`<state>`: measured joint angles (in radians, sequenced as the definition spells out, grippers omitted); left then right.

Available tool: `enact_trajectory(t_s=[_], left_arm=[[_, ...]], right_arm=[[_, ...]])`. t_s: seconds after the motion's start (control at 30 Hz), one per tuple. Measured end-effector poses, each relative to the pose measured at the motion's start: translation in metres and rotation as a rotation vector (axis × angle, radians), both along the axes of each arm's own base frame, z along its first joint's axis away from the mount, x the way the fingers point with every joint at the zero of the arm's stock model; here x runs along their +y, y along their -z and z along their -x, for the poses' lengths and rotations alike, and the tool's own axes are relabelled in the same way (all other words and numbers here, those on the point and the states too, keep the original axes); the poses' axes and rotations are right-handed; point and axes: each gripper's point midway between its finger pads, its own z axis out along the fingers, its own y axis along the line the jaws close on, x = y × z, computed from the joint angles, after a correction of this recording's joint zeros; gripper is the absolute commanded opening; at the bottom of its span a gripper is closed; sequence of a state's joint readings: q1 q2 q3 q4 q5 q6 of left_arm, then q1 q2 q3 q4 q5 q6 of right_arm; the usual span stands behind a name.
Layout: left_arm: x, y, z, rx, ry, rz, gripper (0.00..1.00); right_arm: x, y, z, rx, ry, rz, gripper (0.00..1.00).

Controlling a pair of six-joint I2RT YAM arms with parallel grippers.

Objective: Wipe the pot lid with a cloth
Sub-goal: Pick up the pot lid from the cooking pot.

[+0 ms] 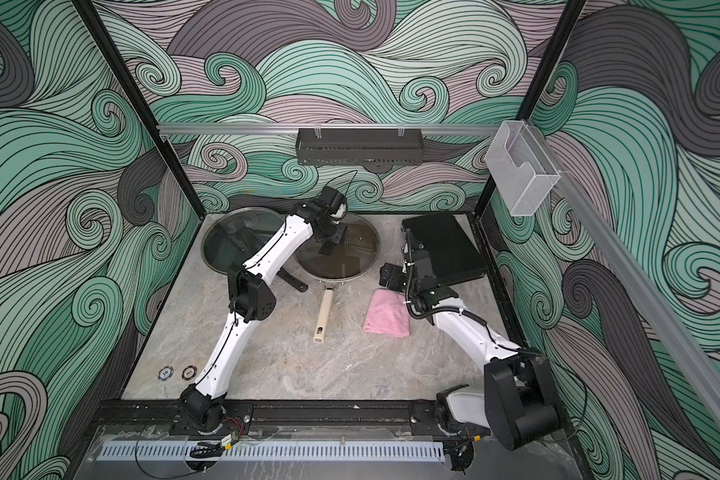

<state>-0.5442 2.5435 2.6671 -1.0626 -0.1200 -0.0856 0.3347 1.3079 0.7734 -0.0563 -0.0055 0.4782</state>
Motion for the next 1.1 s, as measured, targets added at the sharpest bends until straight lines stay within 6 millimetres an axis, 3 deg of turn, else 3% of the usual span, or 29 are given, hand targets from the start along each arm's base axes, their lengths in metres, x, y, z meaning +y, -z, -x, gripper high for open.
enact_trajectory(t_s=[0.37,0.8,0.87,0.93,1.1], left_arm=[[-0.0004,0.0,0.0001,0.002,-0.003,0.005,0.58],[-0.0034,0.0029,0.0059,0.03,0.014,0.015,0.26],[-0.0034,0.0029,0.0059,0.029,0.018,0.013,0.18],[-0.0033,0.0029,0.0059,0.028,0.02,0.011,0.02],[-0.0026,0.0027,0.0054,0.025,0.017,0.007,0.0]], right_arm=[[0.0019,0.0012,-0.0009,0.004,-0.001,-0.012,0.92],[0.0023,0.0024,-0.0009,0.008,-0.002,-0.014,0.92],[0.0023,0.0029,-0.001,0.009,-0.001,-0.015,0.92],[0.0023,0.0029,-0.001,0.009,0.0,-0.015,0.92],[0.0023,0.003,-0.001,0.011,0.002,-0.017,0.92]])
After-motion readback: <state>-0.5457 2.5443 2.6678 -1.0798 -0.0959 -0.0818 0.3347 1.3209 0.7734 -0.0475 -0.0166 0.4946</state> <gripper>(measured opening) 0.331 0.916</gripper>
